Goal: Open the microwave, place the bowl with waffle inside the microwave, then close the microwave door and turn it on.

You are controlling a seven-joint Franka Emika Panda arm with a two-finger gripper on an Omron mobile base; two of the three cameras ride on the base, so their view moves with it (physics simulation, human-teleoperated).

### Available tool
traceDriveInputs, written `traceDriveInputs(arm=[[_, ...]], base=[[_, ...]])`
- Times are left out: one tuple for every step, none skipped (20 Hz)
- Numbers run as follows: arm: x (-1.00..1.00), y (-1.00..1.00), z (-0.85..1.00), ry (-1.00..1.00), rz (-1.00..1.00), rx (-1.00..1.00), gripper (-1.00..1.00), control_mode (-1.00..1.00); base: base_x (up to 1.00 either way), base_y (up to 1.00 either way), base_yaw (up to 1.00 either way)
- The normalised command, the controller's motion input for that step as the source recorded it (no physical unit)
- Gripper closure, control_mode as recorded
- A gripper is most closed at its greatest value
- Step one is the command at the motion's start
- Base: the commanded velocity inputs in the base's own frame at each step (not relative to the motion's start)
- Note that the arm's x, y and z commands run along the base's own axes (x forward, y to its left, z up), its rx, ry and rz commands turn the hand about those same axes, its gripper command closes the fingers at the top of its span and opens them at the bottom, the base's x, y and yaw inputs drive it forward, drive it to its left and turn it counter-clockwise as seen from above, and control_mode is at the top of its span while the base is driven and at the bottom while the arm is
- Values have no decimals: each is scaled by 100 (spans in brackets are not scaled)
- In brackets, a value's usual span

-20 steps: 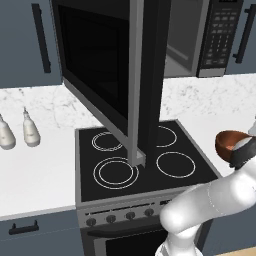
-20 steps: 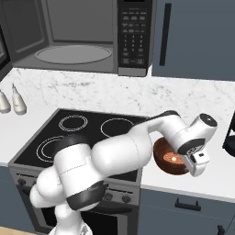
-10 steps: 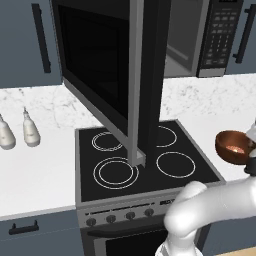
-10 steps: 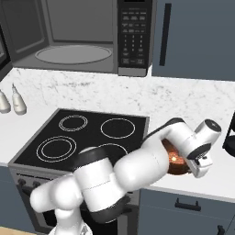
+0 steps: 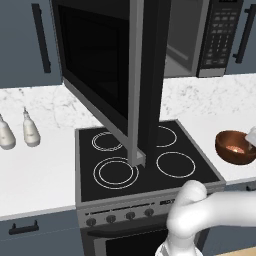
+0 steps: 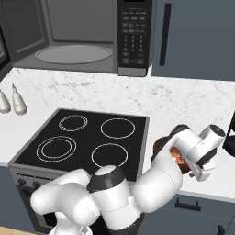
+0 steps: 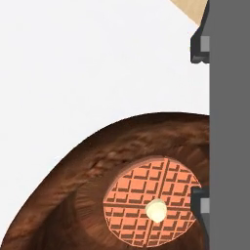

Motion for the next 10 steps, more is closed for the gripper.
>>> traceDriveInputs(arm=[[6, 19, -37, 0, -1, 0, -100, -100], [6, 24, -38, 0, -1, 0, 100, -100], [6, 23, -39, 0, -1, 0, 100, -100], [6, 21, -36, 0, -1, 0, 100, -100], [6, 12, -33, 0, -1, 0, 100, -100], [5, 10, -30, 0, -1, 0, 100, -100], [5, 13, -28, 0, -1, 0, 100, -100], [4, 13, -27, 0, 0, 0, 100, -100], [0, 10, -27, 0, 0, 0, 100, -100], [0, 9, -26, 0, 0, 0, 100, -100]], base=[[0, 0, 0], [0, 0, 0], [0, 0, 0], [0, 0, 0], [0, 0, 0], [0, 0, 0], [0, 0, 0], [0, 0, 0], [0, 0, 0], [0, 0, 0]])
